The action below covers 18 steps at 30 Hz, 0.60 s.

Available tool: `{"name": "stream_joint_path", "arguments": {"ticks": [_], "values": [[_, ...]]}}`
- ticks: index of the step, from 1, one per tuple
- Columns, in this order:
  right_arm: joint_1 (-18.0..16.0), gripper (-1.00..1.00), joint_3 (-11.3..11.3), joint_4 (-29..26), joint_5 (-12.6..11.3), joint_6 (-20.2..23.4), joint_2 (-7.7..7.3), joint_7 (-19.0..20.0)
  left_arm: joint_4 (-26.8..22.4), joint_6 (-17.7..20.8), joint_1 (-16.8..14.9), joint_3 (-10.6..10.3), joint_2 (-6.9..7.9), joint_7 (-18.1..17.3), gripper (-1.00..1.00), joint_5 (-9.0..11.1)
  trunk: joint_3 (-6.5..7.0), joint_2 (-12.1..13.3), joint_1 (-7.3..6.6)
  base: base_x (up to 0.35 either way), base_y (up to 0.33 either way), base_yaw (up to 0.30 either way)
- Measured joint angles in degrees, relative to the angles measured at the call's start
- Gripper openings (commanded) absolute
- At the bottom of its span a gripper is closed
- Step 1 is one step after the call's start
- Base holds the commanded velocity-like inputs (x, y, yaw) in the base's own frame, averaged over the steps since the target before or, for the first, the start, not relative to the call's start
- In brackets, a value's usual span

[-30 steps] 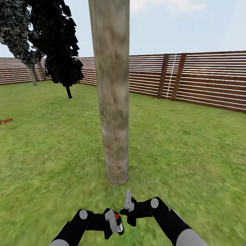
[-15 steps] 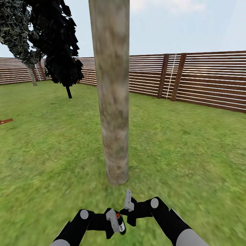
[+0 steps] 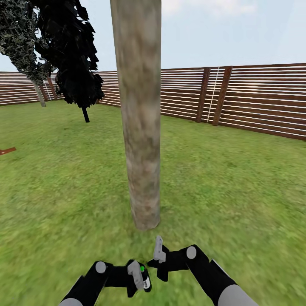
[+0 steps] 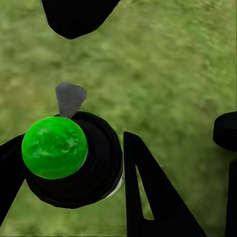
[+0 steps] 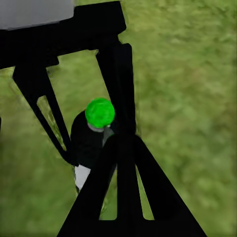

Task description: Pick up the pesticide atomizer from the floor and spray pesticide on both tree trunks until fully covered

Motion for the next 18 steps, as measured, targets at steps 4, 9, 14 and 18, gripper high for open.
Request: {"name": "stream_joint_path", "arguments": {"ticks": [4,9,14,18], "values": [[0.0,-1.00,0.0,-0.1,0.1,0.0,0.00,0.0,0.0,0.4,0.0,0.0,4.73,0.3,-1.00,-3.1,0.00,0.0,0.00,0.000,0.000,0.000],[0.0,-1.00,-0.3,0.1,0.2,0.0,-0.14,0.1,-0.1,0.6,0.4,0.0,9.60,0.3,-1.00,-3.5,0.00,0.0,0.00,0.000,0.000,0.000],[0.0,-1.00,-0.6,7.4,0.3,-0.1,-1.15,-4.4,-0.6,0.8,0.4,3.2,15.25,0.8,-1.00,-1.6,0.00,0.0,0.00,0.000,0.000,0.000],[0.0,1.00,-6.2,12.9,0.1,-0.1,-3.59,-15.7,-0.5,0.8,0.4,15.1,15.64,1.7,-1.00,-0.3,0.00,0.0,0.00,0.000,0.000,0.000]]}}
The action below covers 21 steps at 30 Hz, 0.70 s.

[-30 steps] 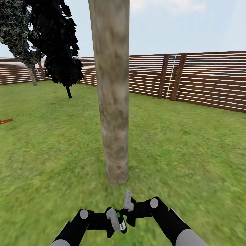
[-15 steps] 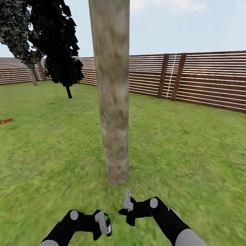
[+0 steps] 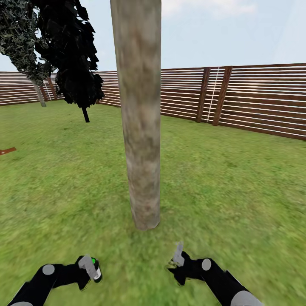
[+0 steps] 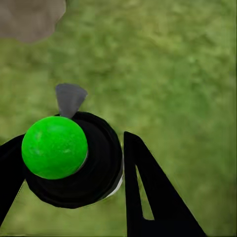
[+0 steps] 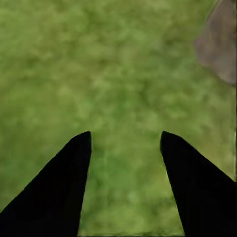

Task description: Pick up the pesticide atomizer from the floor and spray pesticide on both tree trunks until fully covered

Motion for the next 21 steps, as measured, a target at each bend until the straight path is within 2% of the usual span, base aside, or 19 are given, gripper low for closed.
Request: {"name": "stream_joint_path", "arguments": {"ticks": [2,4,6,7,8,10,12,14,15,16,18,21], "values": [[0.0,1.00,-5.8,2.7,0.0,0.0,-0.08,-1.0,0.2,0.0,0.0,2.6,-0.18,2.3,-1.00,0.1,0.00,0.0,0.00,0.000,0.000,0.000],[0.1,1.00,-17.9,6.4,0.1,0.0,-0.38,-5.7,0.4,0.3,0.0,7.3,-0.51,9.7,-1.00,2.0,0.00,0.0,0.00,0.000,0.000,0.000],[0.3,1.00,-24.5,9.1,0.0,-0.1,-1.40,-12.8,0.6,0.4,0.1,9.7,-0.87,15.3,-1.00,3.6,0.00,0.0,0.00,0.000,0.000,0.000],[0.3,1.00,-25.7,10.2,0.0,-0.1,-1.61,-15.0,0.9,0.5,0.1,10.1,-1.05,17.1,-1.00,4.0,0.00,0.0,0.00,0.000,0.000,0.000],[0.3,1.00,-27.1,12.5,0.0,-0.5,-1.82,-19.7,2.5,1.8,0.1,10.5,-1.49,22.0,-1.00,4.9,-0.01,0.0,0.00,0.000,0.000,0.000],[0.5,1.00,-27.9,14.3,-0.1,-2.0,-2.18,-26.0,4.9,3.5,0.1,10.8,-1.89,29.9,-1.00,5.8,0.00,0.0,0.00,0.000,0.000,0.000],[1.4,1.00,-28.7,14.9,-1.1,-4.0,-3.26,-31.3,6.0,4.1,0.1,10.9,-2.68,33.7,-1.00,6.1,0.00,0.0,0.00,0.000,0.000,0.000],[2.8,1.00,-33.3,15.1,-7.4,-4.9,-5.12,-34.1,6.2,6.6,-0.2,10.7,-5.10,34.8,-1.00,6.1,0.00,0.0,0.00,0.000,0.000,0.000],[3.8,1.00,-35.3,15.1,-10.6,-5.1,-6.05,-34.6,6.2,9.9,-0.3,10.6,-6.48,35.0,-1.00,6.0,-0.01,0.0,0.00,0.000,0.000,0.000],[5.1,1.00,-36.6,15.1,-12.9,-5.6,-7.24,-34.7,5.7,15.1,-0.4,10.4,-8.20,35.1,-1.00,5.9,-0.01,0.0,0.00,0.000,0.000,0.000],[5.9,1.00,-37.2,15.3,-14.3,-7.0,-7.78,-34.6,5.3,19.5,-2.1,10.3,-9.87,35.3,-1.00,6.1,0.01,0.0,0.00,0.000,0.000,0.000],[6.1,1.00,-37.4,17.5,-14.7,-8.8,-7.54,-34.6,5.1,22.1,-4.6,10.3,-10.40,35.3,-1.00,6.0,0.00,0.0,0.00,0.000,0.000,0.000]]}}
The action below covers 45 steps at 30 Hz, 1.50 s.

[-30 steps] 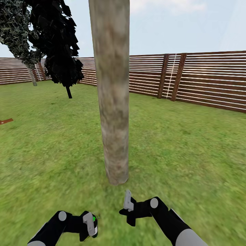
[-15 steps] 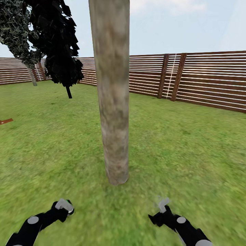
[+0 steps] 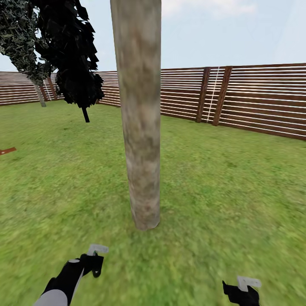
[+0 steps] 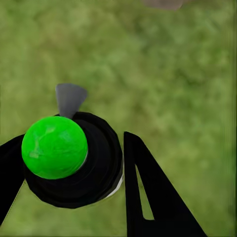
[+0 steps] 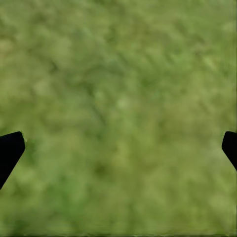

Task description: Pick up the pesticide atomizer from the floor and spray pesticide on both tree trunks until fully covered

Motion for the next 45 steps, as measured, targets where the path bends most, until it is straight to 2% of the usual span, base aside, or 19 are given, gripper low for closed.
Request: {"name": "stream_joint_path", "arguments": {"ticks": [16,18,19,26,28,30,32,37,39,45], "values": [[0.0,1.00,0.0,0.9,0.0,-0.9,0.06,0.0,-0.2,1.5,-0.4,-0.3,-0.52,-0.1,-1.00,-0.2,0.00,0.0,0.00,0.043,0.000,0.000],[0.0,1.00,0.0,0.9,-0.1,-0.9,0.06,0.0,-0.2,5.5,-0.8,-0.2,-0.72,-0.1,-1.00,-0.3,0.00,0.0,0.00,0.304,0.000,-0.168],[0.0,1.00,0.0,0.9,-0.1,-0.9,0.06,0.0,-0.2,9.1,-3.0,-0.3,-0.77,-0.1,-1.00,-0.1,0.00,0.0,0.00,0.154,0.000,-0.273],[0.0,1.00,0.0,0.9,-0.1,-0.9,0.06,0.0,0.2,13.5,-6.4,-0.3,-0.78,-0.3,-1.00,0.0,0.00,0.0,0.00,0.028,0.000,-0.146],[0.0,1.00,0.0,0.9,-0.1,-0.9,0.06,0.0,0.7,17.5,-8.9,-0.2,-0.82,-0.1,-1.00,0.1,0.00,0.0,0.00,0.000,0.000,-0.003],[0.0,1.00,0.0,0.9,-0.1,-0.9,0.06,0.0,1.2,18.8,-9.9,-0.2,-1.32,-0.1,-1.00,0.1,0.00,0.0,0.00,0.000,0.000,-0.001],[0.0,1.00,0.0,0.9,-0.1,-0.9,0.06,0.0,2.6,19.2,-11.3,-0.2,-2.37,-0.3,-1.00,0.3,0.00,0.0,0.00,0.000,0.000,0.000],[0.0,1.00,0.0,0.9,-0.1,-0.9,0.06,0.0,4.4,19.2,-11.4,-0.2,-2.90,-1.2,-1.00,-0.1,0.00,0.0,0.00,0.000,0.000,0.000],[0.0,1.00,0.0,0.9,-0.1,-0.9,0.06,0.0,5.9,18.9,-11.4,-0.3,-3.89,-1.4,-1.00,-0.1,0.00,0.0,0.00,0.000,0.000,0.000],[0.0,1.00,0.0,0.9,-0.1,-0.9,0.06,0.0,5.5,18.8,-11.0,-0.6,-3.43,-1.4,-1.00,-0.6,0.00,0.0,0.00,-0.132,0.085,-0.091]]}}
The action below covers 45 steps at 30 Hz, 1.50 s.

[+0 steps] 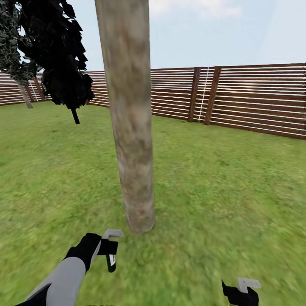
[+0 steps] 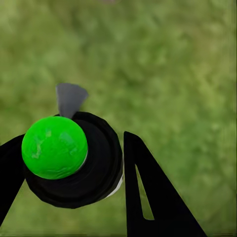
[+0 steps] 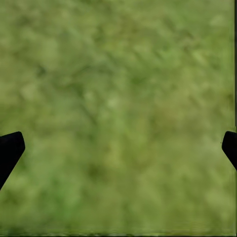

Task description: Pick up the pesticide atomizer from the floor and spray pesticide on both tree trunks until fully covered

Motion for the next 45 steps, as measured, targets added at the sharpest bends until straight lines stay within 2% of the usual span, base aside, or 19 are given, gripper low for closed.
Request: {"name": "stream_joint_path", "arguments": {"ticks": [5,14,17,21,23,25,27,28,29,31,32,35,37,39,41,45], "values": [[0.0,1.00,0.0,0.0,0.0,0.1,0.02,0.0,-0.1,-0.1,0.1,0.0,0.01,0.4,-1.00,-0.1,0.00,0.0,0.00,-0.027,0.019,-0.235],[0.0,1.00,0.0,0.1,0.0,0.0,0.00,0.0,0.0,-0.3,-0.5,0.2,-0.93,0.4,-1.00,0.1,0.00,0.0,0.00,0.000,0.000,-0.007],[0.0,1.00,0.0,0.1,0.0,0.1,0.00,0.0,-0.9,-0.5,-0.5,0.1,0.15,0.0,-1.00,-0.1,0.00,0.0,0.00,0.000,0.000,0.000],[0.0,1.00,0.0,0.1,0.0,0.1,0.00,0.0,-3.8,-0.4,-0.4,0.1,3.83,-0.2,-1.00,-0.1,0.00,0.0,0.00,0.000,0.000,0.000],[0.0,1.00,0.0,0.1,0.0,0.0,0.00,0.0,-4.1,-0.4,-0.3,-0.1,4.54,-0.2,-1.00,0.0,0.00,0.0,0.00,0.000,0.000,0.000],[0.0,1.00,0.0,0.1,0.0,0.1,0.00,0.0,-4.1,-0.4,-0.2,-1.2,4.33,-0.3,-1.00,0.2,0.00,0.0,0.00,0.000,0.000,0.000],[0.0,1.00,0.0,0.1,0.0,0.0,0.00,0.0,-4.1,-0.3,-0.2,-6.8,3.51,-0.3,-1.00,0.6,0.00,0.0,0.00,0.000,0.000,0.000],[0.0,1.00,0.0,0.1,0.0,0.1,0.00,0.0,-4.1,-0.3,-0.2,-9.1,2.56,-0.3,-1.00,0.8,0.00,0.0,0.00,0.000,0.000,0.000],[0.0,1.00,0.0,0.1,0.0,0.0,0.00,0.0,-4.1,-0.3,-0.3,-9.9,1.70,-0.2,-1.00,0.7,0.00,0.0,0.00,0.000,0.000,0.000],[0.0,1.00,0.0,0.1,0.0,0.1,0.00,0.0,-4.1,-0.3,-0.6,-10.6,0.60,-0.6,-1.00,0.5,0.00,0.0,0.00,0.000,0.000,0.000],[0.0,1.00,0.0,0.1,0.0,0.1,0.01,0.0,-4.2,-0.2,-0.6,-10.7,0.55,-2.6,-1.00,0.6,0.00,0.0,0.00,0.000,0.000,0.000],[0.0,1.00,0.0,0.1,0.0,0.1,0.02,0.0,-8.0,-0.2,-0.5,-10.5,1.08,-7.5,-1.00,0.5,0.01,0.0,0.00,0.000,0.000,0.000],[0.0,1.00,0.0,0.1,0.0,0.1,0.08,0.0,-12.8,-0.1,-0.1,-10.3,1.88,-8.6,-1.00,0.3,0.01,0.0,0.00,-0.154,0.039,0.000],[0.0,1.00,0.1,0.1,0.1,0.1,0.13,0.0,-13.9,0.1,0.1,-10.4,2.41,-8.8,-1.00,0.5,0.00,0.0,0.00,-0.268,0.078,0.000],[0.0,1.00,0.1,0.1,0.0,0.1,0.16,0.0,-13.9,0.1,0.2,-10.8,2.34,-8.8,-1.00,0.4,0.00,0.0,0.00,-0.168,0.028,0.000],[0.0,1.00,0.0,0.1,0.1,0.1,0.18,0.0,-13.5,-0.2,0.1,-11.0,-0.15,-8.7,-1.00,0.4,0.00,0.0,0.00,-0.017,0.002,0.000]]}}
